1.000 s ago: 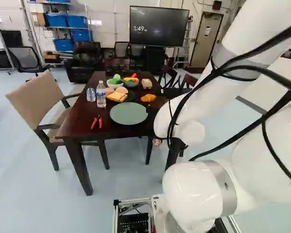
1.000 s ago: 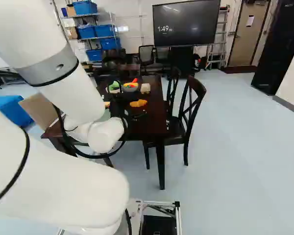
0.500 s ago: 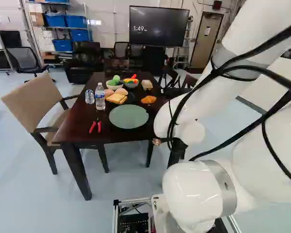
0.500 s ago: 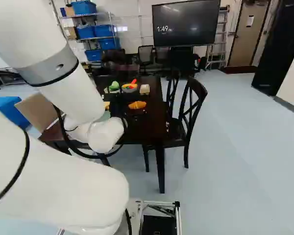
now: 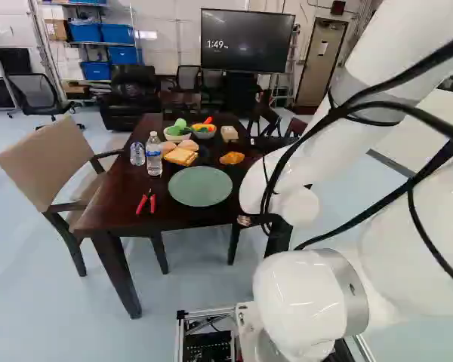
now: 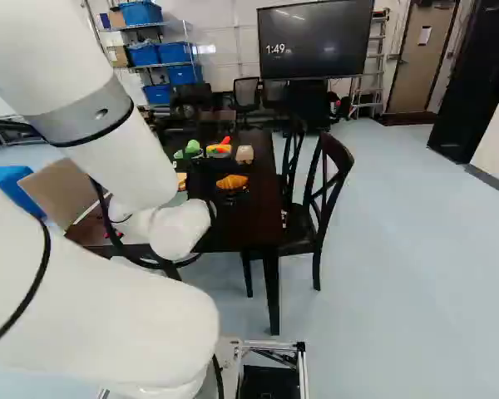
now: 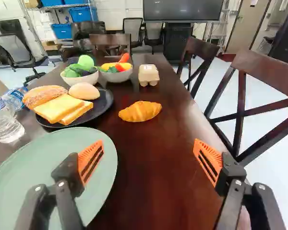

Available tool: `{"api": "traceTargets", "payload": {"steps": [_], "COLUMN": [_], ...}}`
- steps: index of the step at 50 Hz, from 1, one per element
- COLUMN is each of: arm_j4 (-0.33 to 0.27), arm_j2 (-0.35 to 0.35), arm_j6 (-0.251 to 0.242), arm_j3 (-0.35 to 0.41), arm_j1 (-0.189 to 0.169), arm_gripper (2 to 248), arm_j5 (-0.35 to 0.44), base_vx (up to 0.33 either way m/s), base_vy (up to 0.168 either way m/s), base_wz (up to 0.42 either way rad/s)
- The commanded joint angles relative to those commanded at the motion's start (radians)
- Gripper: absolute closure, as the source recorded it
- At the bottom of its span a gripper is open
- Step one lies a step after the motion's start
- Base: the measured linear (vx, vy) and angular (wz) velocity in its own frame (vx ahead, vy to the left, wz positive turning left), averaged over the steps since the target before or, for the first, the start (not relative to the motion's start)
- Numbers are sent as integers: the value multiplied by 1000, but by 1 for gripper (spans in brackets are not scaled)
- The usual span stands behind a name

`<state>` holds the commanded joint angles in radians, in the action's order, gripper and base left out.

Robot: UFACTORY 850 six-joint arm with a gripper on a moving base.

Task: Move the croissant to the empty plate

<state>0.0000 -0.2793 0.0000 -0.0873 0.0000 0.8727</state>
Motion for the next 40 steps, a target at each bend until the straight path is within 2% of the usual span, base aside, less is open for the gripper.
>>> {"api": "traceTargets", "payload": {"steps": [24,40], "arm_j4": [0,0], "arm_j2": [0,0], "arm_j6": [0,0], "arm_j3": [0,0], "arm_j1": [0,0], "arm_gripper": [3,3], "arm_j5": [0,0], "base_vx": [61,3], "base_vy": [2,0], "base_wz": [-6,0]}}
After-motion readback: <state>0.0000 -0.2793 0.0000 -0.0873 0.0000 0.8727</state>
